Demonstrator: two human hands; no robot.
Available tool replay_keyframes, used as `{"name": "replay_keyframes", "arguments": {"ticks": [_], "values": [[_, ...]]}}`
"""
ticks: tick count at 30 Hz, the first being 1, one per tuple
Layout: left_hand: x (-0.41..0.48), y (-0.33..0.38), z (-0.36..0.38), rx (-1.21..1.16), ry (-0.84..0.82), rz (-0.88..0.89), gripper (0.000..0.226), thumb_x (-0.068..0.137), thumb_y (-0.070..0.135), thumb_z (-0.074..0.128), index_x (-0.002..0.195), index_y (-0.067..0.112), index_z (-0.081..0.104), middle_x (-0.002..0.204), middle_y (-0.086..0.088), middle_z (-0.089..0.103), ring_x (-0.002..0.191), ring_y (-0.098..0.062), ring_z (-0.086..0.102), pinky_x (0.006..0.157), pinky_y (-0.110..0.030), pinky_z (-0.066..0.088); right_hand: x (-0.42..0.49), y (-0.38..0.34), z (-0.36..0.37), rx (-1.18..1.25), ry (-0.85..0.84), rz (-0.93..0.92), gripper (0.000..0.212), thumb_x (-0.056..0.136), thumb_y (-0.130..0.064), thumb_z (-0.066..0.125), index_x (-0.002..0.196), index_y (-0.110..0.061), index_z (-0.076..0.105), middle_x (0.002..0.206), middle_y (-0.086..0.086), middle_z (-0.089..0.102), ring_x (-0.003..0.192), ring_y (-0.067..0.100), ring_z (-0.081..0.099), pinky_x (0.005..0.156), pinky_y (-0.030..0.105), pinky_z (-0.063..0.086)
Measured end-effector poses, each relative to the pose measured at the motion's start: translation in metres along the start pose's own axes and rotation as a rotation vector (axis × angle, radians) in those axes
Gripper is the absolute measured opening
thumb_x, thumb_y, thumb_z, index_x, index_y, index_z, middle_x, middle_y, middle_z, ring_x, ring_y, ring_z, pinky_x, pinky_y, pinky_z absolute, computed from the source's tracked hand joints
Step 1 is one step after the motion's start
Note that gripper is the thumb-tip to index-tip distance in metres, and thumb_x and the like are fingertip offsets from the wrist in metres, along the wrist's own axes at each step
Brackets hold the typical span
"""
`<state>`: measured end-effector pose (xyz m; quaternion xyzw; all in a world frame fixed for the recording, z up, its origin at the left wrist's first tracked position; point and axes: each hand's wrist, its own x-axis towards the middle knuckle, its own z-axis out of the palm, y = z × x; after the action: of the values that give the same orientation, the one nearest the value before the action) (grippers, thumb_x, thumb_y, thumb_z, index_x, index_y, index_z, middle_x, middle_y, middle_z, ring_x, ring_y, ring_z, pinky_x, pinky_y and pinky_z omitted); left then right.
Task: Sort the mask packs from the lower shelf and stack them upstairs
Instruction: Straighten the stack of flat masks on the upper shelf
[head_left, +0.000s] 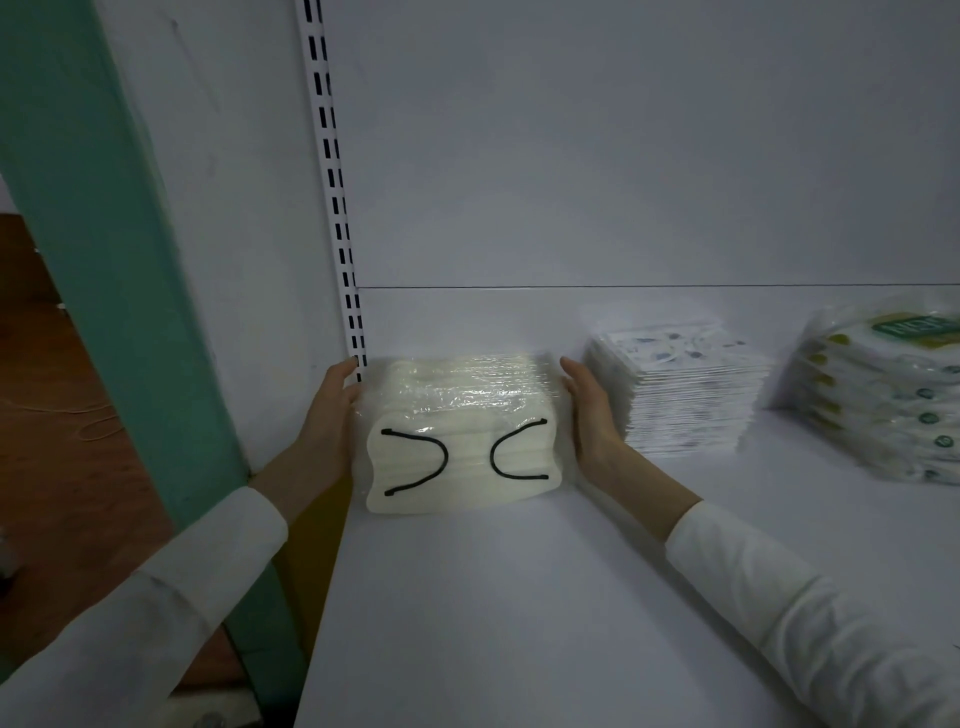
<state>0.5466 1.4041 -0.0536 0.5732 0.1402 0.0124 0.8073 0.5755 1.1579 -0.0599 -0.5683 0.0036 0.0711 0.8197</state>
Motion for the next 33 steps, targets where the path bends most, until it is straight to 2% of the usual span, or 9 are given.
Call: {"name": "replay_keyframes", "arguments": {"ticks": [8,11,14,16,18,21,26,30,33], "values": [[0.003,-0.005,0.001,-0.023,0.031,0.029,0.04,0.09,0.048,0.046,0.101,0.014,0.063,0.089,-0.008,0.063,0.076,-0.023,0.059,0.076,-0.033,0.046,0.0,0.003,0.0,-0.019,-0.004,0.026,0.036,0.092,-0.045,0.047,0.084,-0.016,0.067,0.063,0.0,0.07,0.056,0.013,0.067,0.05,0.019,0.05],[-0.005,-0.01,0.003,-0.039,-0.011,0.042,0.036,0.093,0.046,0.042,0.101,0.017,0.063,0.088,-0.005,0.065,0.075,-0.021,0.06,0.068,-0.029,0.047,-0.001,0.008,0.0,-0.009,0.002,0.031,0.041,0.092,-0.048,0.046,0.088,-0.015,0.07,0.072,0.004,0.072,0.063,0.018,0.069,0.053,0.021,0.053],[-0.007,-0.008,0.007,-0.016,0.025,0.071,0.041,0.098,0.037,0.041,0.132,0.017,0.051,0.136,-0.009,0.05,0.122,-0.033,0.049,0.102,-0.042,0.037,-0.003,0.009,0.007,-0.018,0.054,0.052,0.052,0.082,-0.058,0.053,0.105,-0.014,0.07,0.09,0.007,0.074,0.082,0.023,0.07,0.073,0.032,0.055],[-0.006,-0.005,0.007,-0.02,0.009,0.08,0.046,0.098,0.038,0.042,0.138,0.015,0.045,0.148,-0.005,0.037,0.134,-0.027,0.038,0.11,-0.04,0.026,-0.005,0.007,0.011,-0.026,0.064,0.08,0.049,0.085,-0.057,0.05,0.101,-0.016,0.07,0.086,0.006,0.074,0.078,0.023,0.07,0.068,0.033,0.053],[-0.009,-0.003,0.007,-0.027,-0.015,0.044,0.038,0.096,0.044,0.042,0.116,0.017,0.06,0.124,0.005,0.054,0.111,-0.017,0.06,0.1,-0.029,0.038,-0.006,0.007,0.012,-0.038,0.073,0.092,0.044,0.087,-0.055,0.049,0.097,-0.016,0.07,0.08,0.004,0.074,0.075,0.021,0.07,0.067,0.032,0.052],[-0.011,-0.005,0.005,-0.009,-0.033,-0.007,0.044,0.091,0.05,0.046,0.105,0.011,0.063,0.103,-0.007,0.059,0.087,-0.027,0.059,0.086,-0.034,0.045,-0.007,0.008,0.012,-0.075,0.1,0.078,0.058,0.08,-0.059,0.054,0.115,-0.014,0.067,0.1,0.007,0.073,0.095,0.025,0.068,0.092,0.039,0.052],[-0.01,-0.004,0.003,-0.023,-0.002,-0.016,0.041,0.088,0.053,0.047,0.101,0.017,0.061,0.092,-0.007,0.061,0.082,-0.024,0.058,0.079,-0.035,0.045,-0.004,0.002,0.004,-0.027,0.023,0.065,0.038,0.095,-0.044,0.043,0.087,-0.015,0.066,0.064,0.0,0.071,0.055,0.012,0.068,0.049,0.018,0.051],[-0.009,-0.005,0.004,0.012,-0.006,-0.022,0.066,0.073,0.063,0.056,0.122,0.02,0.06,0.13,-0.004,0.057,0.123,-0.027,0.049,0.108,-0.048,0.03,-0.005,0.005,0.009,-0.046,0.027,0.056,0.039,0.093,-0.047,0.045,0.091,-0.015,0.067,0.067,0.001,0.072,0.063,0.016,0.069,0.059,0.025,0.052],[-0.013,-0.003,0.009,0.009,-0.018,-0.01,0.042,0.086,0.056,0.046,0.105,0.023,0.064,0.111,0.001,0.064,0.109,-0.019,0.058,0.1,-0.036,0.042,-0.006,0.004,0.007,-0.032,0.015,0.079,0.037,0.095,-0.044,0.044,0.087,-0.015,0.065,0.062,-0.001,0.071,0.055,0.012,0.068,0.052,0.021,0.051]]}}
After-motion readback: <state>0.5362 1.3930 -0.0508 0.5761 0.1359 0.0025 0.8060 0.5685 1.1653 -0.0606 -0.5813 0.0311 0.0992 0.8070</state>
